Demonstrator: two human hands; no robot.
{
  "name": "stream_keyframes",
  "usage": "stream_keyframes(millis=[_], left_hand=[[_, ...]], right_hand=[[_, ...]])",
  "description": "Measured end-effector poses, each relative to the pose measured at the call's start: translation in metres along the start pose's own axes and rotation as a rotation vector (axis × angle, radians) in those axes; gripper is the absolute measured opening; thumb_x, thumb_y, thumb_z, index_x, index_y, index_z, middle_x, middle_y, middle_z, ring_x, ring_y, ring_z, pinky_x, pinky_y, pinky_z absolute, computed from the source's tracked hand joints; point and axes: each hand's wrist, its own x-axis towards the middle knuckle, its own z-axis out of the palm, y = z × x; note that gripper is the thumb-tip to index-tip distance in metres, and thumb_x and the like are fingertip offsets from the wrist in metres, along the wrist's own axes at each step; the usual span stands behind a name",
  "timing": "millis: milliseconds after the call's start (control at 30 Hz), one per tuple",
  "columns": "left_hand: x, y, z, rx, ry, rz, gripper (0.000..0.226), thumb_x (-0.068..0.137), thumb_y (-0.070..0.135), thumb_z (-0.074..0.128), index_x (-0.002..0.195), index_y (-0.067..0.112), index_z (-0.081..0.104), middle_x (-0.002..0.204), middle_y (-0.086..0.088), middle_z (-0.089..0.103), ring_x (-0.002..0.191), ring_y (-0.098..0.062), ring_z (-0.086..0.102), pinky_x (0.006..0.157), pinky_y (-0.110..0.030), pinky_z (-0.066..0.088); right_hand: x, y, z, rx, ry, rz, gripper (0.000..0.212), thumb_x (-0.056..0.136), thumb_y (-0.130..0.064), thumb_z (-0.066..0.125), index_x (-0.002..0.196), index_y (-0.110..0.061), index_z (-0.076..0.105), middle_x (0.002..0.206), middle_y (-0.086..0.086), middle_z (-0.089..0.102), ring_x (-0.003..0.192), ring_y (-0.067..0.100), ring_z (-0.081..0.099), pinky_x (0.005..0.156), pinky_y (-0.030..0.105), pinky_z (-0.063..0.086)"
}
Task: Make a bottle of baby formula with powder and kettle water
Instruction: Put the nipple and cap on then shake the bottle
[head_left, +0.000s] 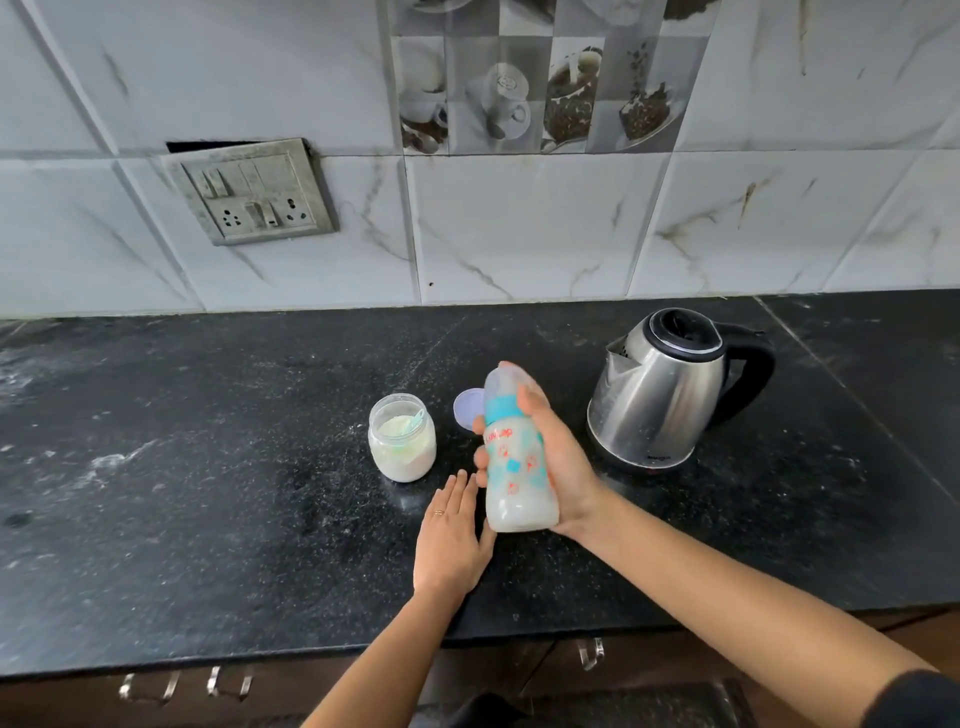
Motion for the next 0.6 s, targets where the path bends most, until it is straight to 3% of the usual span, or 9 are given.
stream_keyframes(millis=[100, 167, 333, 467, 533, 600], left_hand=[[0.001, 0.0, 0.001, 0.017, -0.011, -0.015, 0.062, 0.098, 0.047, 0.032, 0.151, 0.016, 0.021, 0.158, -0.001, 0.021, 0.146, -0.011, 0.01, 0.119, -0.026, 0.004], [0.0, 0.0, 0.002, 0.016, -0.023, -0.018, 0.062, 0.098, 0.048, 0.03, 0.151, 0.018, 0.019, 0.159, 0.001, 0.017, 0.146, -0.009, 0.006, 0.119, -0.024, 0.0], [0.001, -0.001, 0.001, -0.015, 0.008, -0.001, 0.062, 0.096, 0.048, 0.036, 0.149, 0.017, 0.028, 0.154, -0.001, 0.031, 0.144, -0.012, 0.02, 0.118, -0.032, 0.016], [0.001, 0.0, 0.002, 0.016, -0.012, -0.007, 0.061, 0.098, 0.046, 0.032, 0.151, 0.016, 0.021, 0.158, 0.0, 0.02, 0.146, -0.011, 0.01, 0.119, -0.025, 0.001], [0.001, 0.0, 0.002, 0.026, -0.015, -0.012, 0.061, 0.098, 0.046, 0.032, 0.15, 0.016, 0.022, 0.157, -0.001, 0.022, 0.146, -0.012, 0.011, 0.119, -0.026, 0.003], [0.001, 0.001, 0.002, 0.007, 0.0, -0.011, 0.061, 0.096, 0.047, 0.033, 0.148, 0.015, 0.031, 0.152, -0.005, 0.035, 0.143, -0.016, 0.024, 0.119, -0.032, 0.016]], right_hand=[[0.011, -0.015, 0.002, 0.169, 0.026, -0.052, 0.04, 0.088, -0.046, 0.051, 0.099, -0.007, 0.052, 0.074, 0.006, 0.057, 0.049, 0.016, 0.056, 0.049, 0.023, 0.051], [0.02, -0.027, 0.001, 0.325, 0.093, -0.091, 0.038, 0.091, -0.045, 0.052, 0.103, -0.009, 0.05, 0.081, 0.006, 0.055, 0.048, 0.018, 0.058, 0.049, 0.024, 0.052], [0.004, -0.001, -0.001, 0.059, 0.005, -0.02, 0.056, 0.083, -0.048, 0.055, 0.121, -0.008, 0.048, 0.074, 0.006, 0.059, 0.051, 0.017, 0.058, 0.049, 0.027, 0.051], [0.02, -0.025, 0.0, 0.304, 0.06, -0.096, 0.038, 0.088, -0.044, 0.054, 0.102, -0.009, 0.052, 0.078, 0.005, 0.056, 0.049, 0.017, 0.057, 0.049, 0.024, 0.052], [0.016, -0.027, 0.003, 0.28, 0.054, -0.077, 0.039, 0.091, -0.046, 0.05, 0.101, -0.008, 0.052, 0.074, 0.005, 0.058, 0.048, 0.017, 0.057, 0.048, 0.023, 0.052], [0.009, -0.011, -0.001, 0.106, -0.016, -0.033, 0.047, 0.09, -0.047, 0.052, 0.12, -0.01, 0.047, 0.071, 0.006, 0.06, 0.049, 0.017, 0.058, 0.048, 0.026, 0.052]])
